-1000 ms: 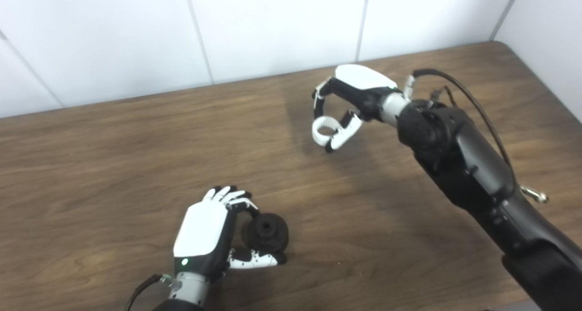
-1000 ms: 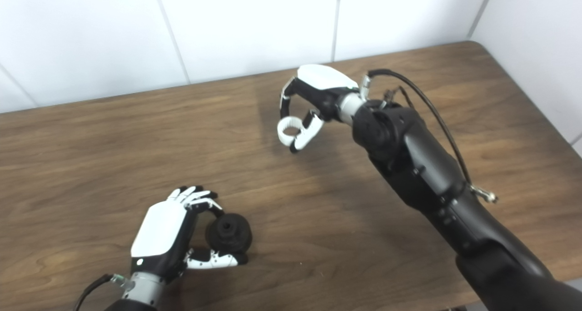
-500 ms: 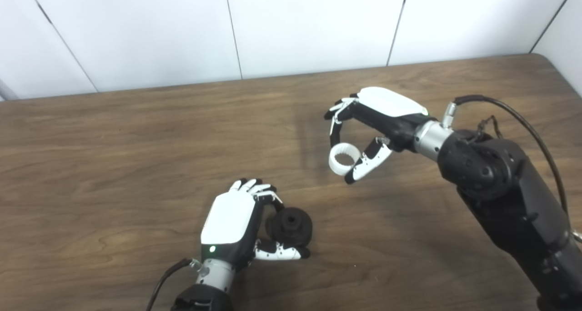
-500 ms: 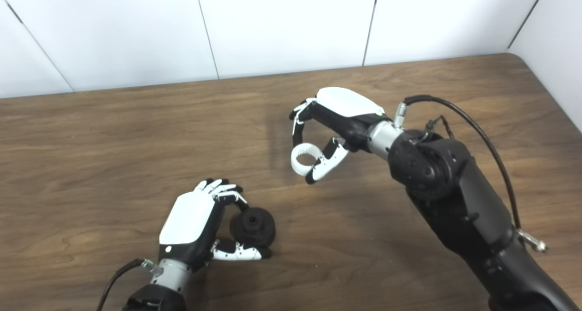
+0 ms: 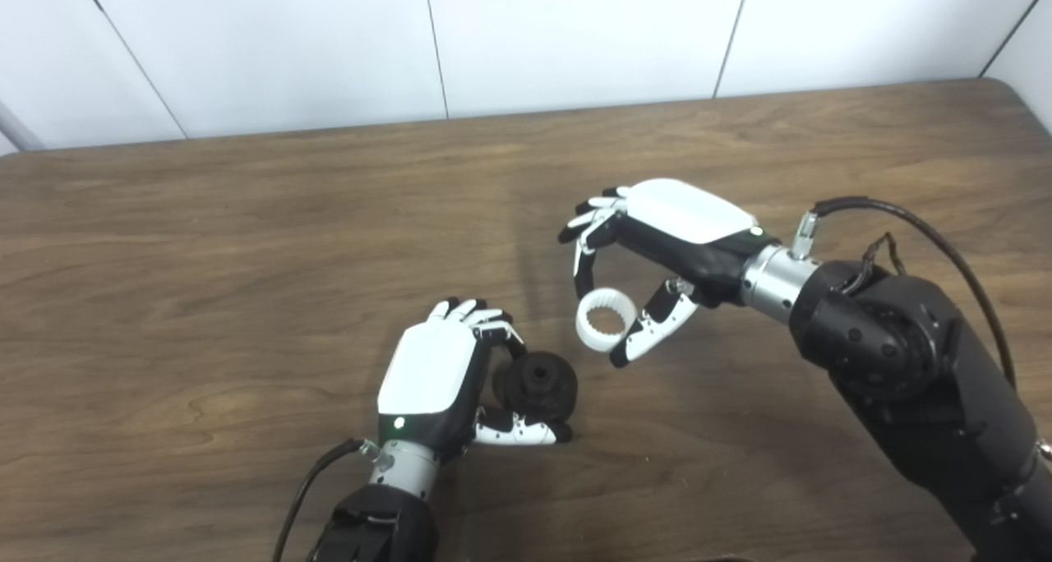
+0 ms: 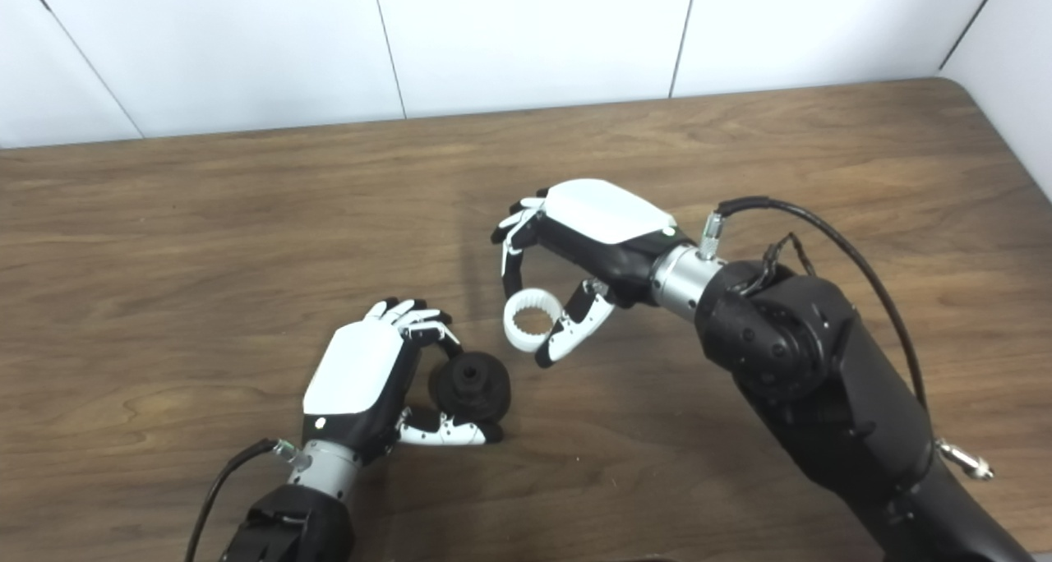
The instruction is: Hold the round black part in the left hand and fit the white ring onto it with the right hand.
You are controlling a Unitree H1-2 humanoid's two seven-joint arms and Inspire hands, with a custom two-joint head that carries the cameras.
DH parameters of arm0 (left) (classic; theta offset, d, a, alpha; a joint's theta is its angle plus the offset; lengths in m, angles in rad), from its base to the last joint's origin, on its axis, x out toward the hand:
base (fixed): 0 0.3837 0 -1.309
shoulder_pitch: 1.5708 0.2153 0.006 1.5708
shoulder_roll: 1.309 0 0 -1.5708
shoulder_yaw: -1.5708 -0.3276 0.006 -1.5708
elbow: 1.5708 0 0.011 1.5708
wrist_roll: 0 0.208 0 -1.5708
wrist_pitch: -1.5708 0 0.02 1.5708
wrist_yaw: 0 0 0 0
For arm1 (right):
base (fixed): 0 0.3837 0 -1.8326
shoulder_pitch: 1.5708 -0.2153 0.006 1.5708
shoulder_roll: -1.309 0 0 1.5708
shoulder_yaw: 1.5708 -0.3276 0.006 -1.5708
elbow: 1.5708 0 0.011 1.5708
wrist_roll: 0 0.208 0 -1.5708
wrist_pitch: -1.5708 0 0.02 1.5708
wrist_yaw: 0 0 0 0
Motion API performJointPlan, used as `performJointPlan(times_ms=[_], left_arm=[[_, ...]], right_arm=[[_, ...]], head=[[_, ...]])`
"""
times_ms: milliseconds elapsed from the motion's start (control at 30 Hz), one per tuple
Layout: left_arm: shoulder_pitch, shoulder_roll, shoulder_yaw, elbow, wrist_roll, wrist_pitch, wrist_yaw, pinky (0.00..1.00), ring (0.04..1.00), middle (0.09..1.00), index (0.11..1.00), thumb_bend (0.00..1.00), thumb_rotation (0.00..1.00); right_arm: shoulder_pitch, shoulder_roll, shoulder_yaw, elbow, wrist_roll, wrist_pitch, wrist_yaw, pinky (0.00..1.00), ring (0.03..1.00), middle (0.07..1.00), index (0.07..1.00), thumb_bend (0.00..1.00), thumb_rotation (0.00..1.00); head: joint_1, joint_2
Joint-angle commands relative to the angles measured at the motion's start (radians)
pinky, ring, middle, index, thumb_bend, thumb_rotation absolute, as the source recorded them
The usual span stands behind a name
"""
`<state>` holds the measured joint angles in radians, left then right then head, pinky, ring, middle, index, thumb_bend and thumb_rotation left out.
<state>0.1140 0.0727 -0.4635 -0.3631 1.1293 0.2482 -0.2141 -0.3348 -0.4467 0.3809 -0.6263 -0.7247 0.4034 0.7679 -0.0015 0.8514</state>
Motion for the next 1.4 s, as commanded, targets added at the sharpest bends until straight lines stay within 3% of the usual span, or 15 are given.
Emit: performJointPlan(times_ms=[0, 567, 1367], left_arm=[[0.008, 0.003, -0.016, 0.021, 0.015, 0.012, -0.059, 0.96, 0.897, 0.805, 0.486, 0.52, 0.05], [0.001, -0.01, -0.021, 0.009, 0.024, 0.029, -0.081, 0.96, 0.898, 0.809, 0.485, 0.52, 0.05], [0.001, -0.019, -0.016, -0.005, 0.024, 0.031, -0.088, 0.96, 0.889, 0.804, 0.486, 0.52, 0.05]], right_arm=[[-0.018, 0.008, 0.0, -0.022, -0.019, -0.036, -0.018, 0.99, 0.935, 0.842, 0.484, 0.52, 0.14], [-0.007, 0.066, 0.036, 0.007, -0.075, -0.091, -0.01, 1.0, 0.944, 0.852, 0.486, 0.52, 0.14], [-0.002, 0.091, 0.048, 0.046, -0.089, -0.145, -0.002, 1.0, 0.945, 0.852, 0.485, 0.52, 0.14]], head=[[0.0, 0.001], [-0.001, 0.014], [-0.008, 0.037]])
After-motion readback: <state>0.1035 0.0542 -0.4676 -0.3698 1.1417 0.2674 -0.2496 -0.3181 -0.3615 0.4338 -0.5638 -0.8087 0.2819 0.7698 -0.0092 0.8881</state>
